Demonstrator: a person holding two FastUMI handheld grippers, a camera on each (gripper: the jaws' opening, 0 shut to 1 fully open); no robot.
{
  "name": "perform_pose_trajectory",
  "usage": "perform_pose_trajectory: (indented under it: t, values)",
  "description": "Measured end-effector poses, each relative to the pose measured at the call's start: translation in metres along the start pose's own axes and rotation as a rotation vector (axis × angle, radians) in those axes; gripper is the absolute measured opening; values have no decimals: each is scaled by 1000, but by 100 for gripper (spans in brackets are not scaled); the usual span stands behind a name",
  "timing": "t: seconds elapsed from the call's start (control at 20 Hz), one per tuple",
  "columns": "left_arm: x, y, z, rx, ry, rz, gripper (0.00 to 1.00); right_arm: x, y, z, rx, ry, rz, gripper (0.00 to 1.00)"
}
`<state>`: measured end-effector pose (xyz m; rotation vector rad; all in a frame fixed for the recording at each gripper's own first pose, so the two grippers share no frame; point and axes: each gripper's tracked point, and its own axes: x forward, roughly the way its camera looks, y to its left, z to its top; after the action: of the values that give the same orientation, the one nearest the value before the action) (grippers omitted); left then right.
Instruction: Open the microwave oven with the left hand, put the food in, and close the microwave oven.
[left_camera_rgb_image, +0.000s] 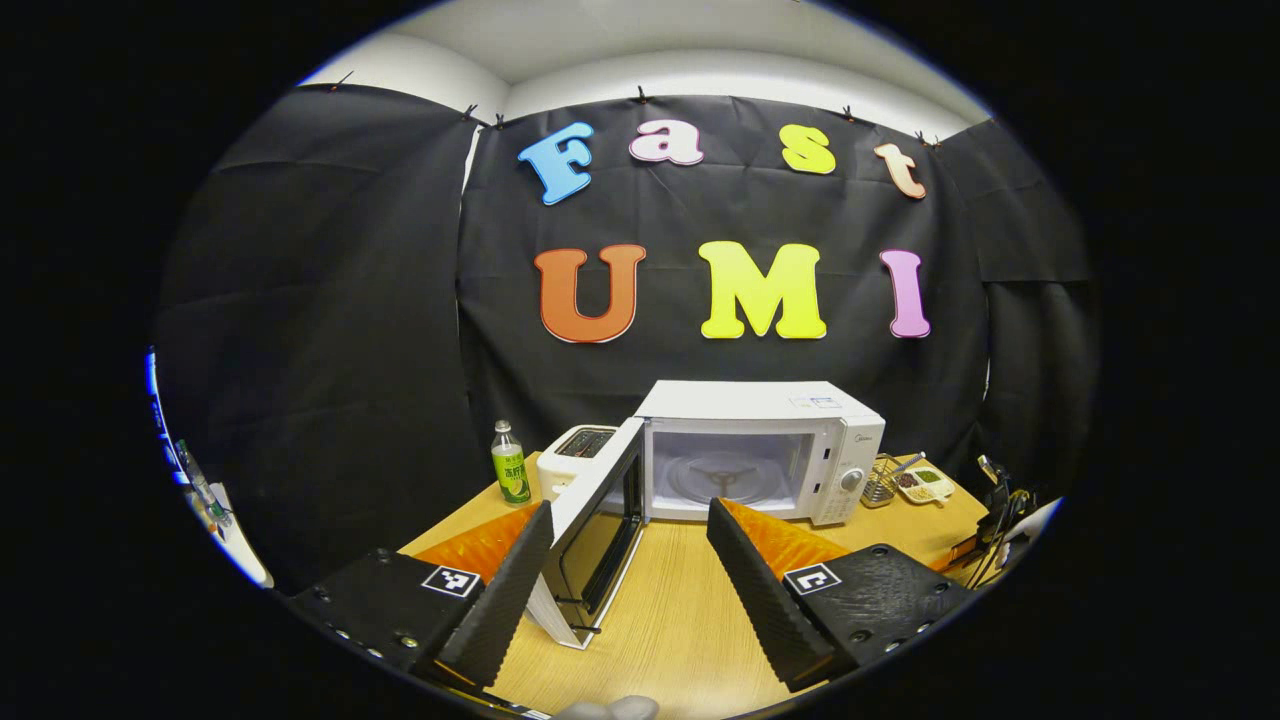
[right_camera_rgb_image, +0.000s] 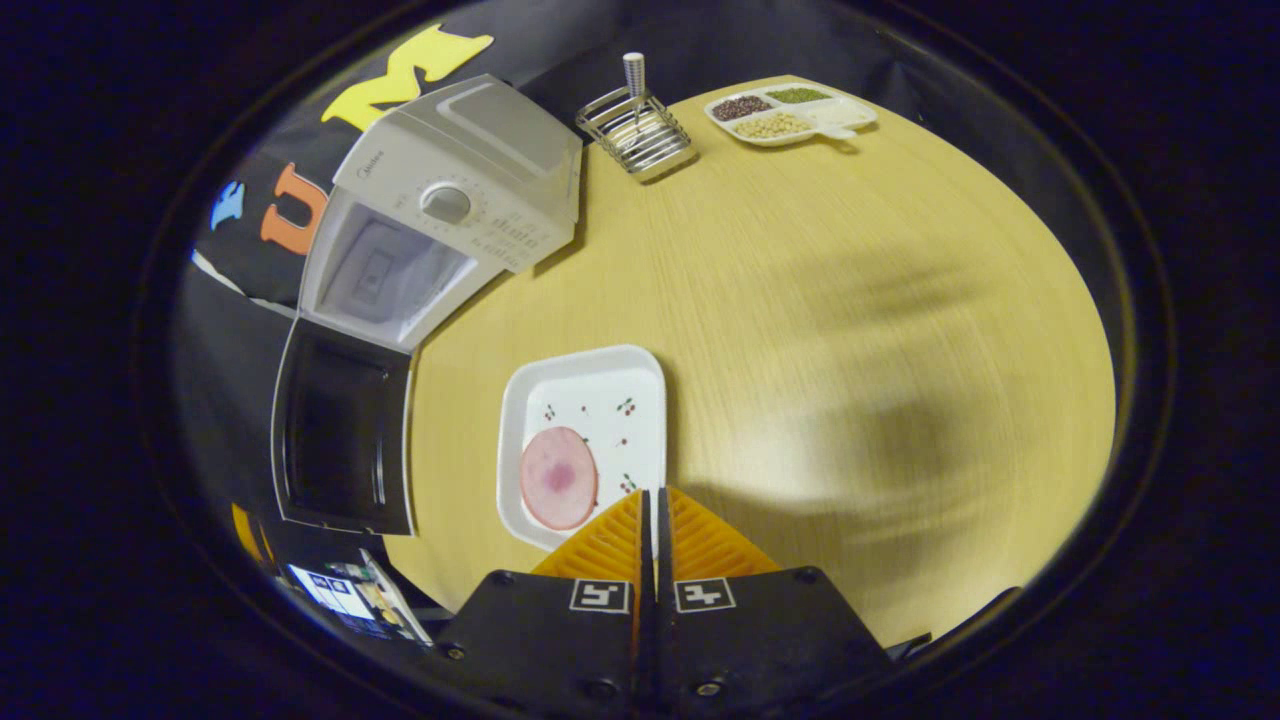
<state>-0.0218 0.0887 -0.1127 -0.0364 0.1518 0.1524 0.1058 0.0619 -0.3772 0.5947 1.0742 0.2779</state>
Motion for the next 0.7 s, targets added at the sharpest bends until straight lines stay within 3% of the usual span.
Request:
perform_pose_trajectory:
  t: [0.15, 0.3, 0.35, 0.45, 0.55, 0.6, 0.65, 0.7]
  values:
    - [1, -7, 3, 12, 0, -22, 94, 0, -10, 3, -6, 12, -51, 4]
    - [2, -13, 5, 26, -2, -41, 94, -1, 3, 6, -21, 20, -15, 5]
    - [2, -14, 5, 29, -3, -43, 95, -3, 5, 7, -25, 13, -15, 19]
    - [2, -16, 3, 31, -4, -46, 95, 0, 5, 5, -28, 28, -37, 35]
    - [2, -14, 0, 30, 4, -46, 94, 7, 0, 1, -1, 70, -64, 38]
    - [1, -13, -1, 29, 7, -44, 94, 10, 1, 1, 14, 82, -65, 44]
    - [2, -11, -2, 26, 9, -39, 94, 12, 3, 0, 27, 91, -69, 31]
    - [2, -9, -3, 21, 9, -35, 94, 14, 3, 0, 31, 102, -76, 38]
